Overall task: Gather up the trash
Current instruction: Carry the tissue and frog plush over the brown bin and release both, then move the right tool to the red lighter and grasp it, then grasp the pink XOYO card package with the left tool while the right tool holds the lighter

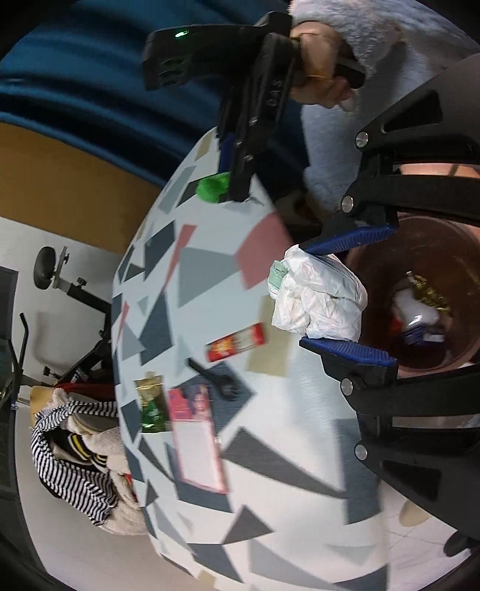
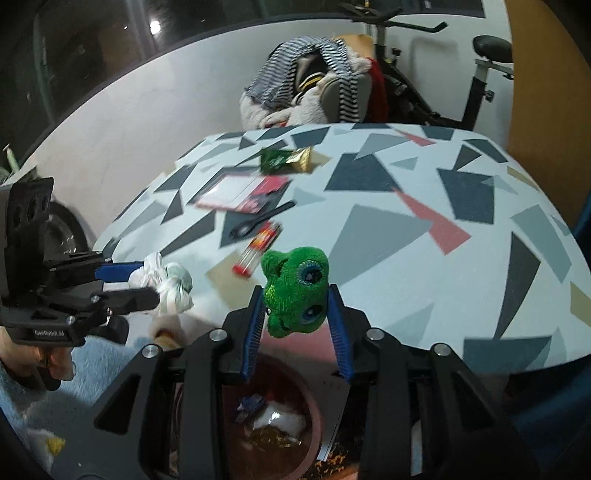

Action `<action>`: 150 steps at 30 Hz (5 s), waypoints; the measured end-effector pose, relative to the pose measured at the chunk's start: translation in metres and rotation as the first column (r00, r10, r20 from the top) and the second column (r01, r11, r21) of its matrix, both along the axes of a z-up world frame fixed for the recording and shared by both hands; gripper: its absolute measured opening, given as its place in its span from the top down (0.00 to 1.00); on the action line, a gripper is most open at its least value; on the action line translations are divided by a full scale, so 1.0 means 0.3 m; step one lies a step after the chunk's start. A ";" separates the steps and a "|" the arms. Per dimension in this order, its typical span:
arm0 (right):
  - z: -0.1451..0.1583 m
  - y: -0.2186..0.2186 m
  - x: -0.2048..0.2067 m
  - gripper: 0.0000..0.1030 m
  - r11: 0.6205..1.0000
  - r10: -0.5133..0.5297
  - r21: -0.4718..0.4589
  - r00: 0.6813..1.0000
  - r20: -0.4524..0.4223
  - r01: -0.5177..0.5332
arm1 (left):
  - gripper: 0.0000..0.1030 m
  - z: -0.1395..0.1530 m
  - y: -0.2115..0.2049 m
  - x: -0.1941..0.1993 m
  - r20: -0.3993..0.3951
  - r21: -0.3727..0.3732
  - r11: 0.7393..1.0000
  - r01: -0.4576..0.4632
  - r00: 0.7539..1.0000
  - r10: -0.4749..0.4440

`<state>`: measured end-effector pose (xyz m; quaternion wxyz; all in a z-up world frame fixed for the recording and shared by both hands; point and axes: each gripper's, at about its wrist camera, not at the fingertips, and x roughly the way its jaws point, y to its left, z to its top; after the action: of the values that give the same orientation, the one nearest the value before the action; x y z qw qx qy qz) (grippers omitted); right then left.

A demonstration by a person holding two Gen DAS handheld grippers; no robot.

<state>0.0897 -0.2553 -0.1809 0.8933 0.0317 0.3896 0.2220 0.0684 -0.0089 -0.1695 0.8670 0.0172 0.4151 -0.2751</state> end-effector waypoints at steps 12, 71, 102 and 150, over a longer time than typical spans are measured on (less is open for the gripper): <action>-0.065 0.033 -0.083 0.65 1.000 0.002 0.010 0.998 -0.056 -0.002 | 0.57 -0.150 -0.019 -0.135 -0.075 0.040 0.999 0.030 0.997 -0.027; -0.396 0.244 -0.165 0.51 0.956 0.095 -0.242 0.954 -0.283 -0.167 | 0.08 0.020 0.278 -0.160 0.127 0.001 0.919 -0.394 0.912 0.391; -0.215 0.090 -0.027 0.06 0.987 -0.080 -0.145 0.991 -0.103 0.065 | 0.08 0.036 0.298 -0.125 0.126 -0.002 0.920 -0.391 0.913 0.388; -0.185 0.280 0.385 0.74 0.994 -0.037 -0.104 0.991 -0.131 0.023 | 0.23 -0.025 0.384 0.970 -0.074 -0.077 0.969 -0.236 0.970 0.230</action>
<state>0.2052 -0.1714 -0.2364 0.8690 0.0063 0.4586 0.1857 0.3593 0.1062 -0.1770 0.8794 -0.0777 0.4299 -0.1893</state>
